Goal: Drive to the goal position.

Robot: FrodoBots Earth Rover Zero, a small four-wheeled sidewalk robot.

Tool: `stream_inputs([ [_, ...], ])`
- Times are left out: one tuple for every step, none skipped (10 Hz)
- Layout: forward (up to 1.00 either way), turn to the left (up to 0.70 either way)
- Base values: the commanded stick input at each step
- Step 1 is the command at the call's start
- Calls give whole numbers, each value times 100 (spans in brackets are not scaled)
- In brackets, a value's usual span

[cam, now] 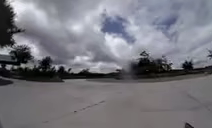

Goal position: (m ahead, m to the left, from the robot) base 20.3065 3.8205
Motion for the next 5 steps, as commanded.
stream_inputs([
  [60,15],
  [60,15],
  [60,15],
  [60,15],
  [60,4],
])
